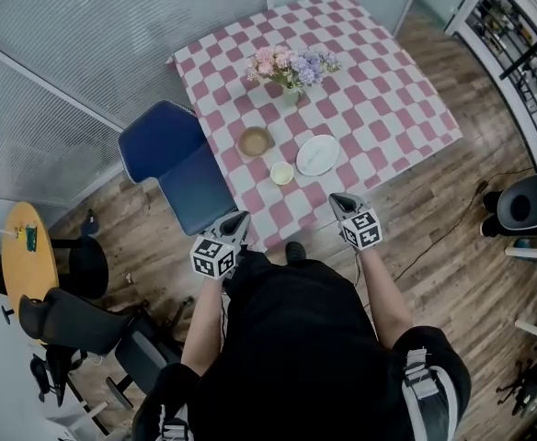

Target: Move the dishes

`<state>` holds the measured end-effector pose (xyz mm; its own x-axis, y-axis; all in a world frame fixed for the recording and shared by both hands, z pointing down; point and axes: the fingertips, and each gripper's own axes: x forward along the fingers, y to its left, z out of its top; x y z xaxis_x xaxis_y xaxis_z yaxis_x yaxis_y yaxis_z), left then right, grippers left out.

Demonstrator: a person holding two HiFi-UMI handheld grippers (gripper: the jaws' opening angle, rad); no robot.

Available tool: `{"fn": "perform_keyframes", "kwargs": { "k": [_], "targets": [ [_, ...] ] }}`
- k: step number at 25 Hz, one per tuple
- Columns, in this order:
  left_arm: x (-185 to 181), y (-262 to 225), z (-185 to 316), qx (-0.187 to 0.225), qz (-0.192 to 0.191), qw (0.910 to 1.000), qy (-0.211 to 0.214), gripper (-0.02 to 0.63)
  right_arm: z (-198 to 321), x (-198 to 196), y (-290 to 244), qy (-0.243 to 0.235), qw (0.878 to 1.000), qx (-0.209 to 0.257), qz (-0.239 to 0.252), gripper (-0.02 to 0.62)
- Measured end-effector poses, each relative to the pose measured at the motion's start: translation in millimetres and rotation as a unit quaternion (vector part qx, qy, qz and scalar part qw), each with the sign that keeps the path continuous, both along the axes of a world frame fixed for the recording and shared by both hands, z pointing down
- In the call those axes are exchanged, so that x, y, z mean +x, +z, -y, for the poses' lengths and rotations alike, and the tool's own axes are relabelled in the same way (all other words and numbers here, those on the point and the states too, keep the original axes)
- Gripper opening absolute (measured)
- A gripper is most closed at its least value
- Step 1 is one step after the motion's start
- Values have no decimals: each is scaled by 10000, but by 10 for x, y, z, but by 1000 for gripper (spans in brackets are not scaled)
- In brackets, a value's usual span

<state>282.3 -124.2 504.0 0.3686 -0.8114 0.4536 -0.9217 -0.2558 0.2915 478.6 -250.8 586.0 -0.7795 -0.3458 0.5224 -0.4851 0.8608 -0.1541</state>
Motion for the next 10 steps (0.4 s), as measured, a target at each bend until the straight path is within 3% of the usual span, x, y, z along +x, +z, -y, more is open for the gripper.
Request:
{"fn": "perform_keyframes", "kwargs": {
  "k": [10],
  "targets": [
    [-18,57,30,-10,-42,9999,141,25,-48,-105,-4,-30,10000,75,-39,15]
  ]
}}
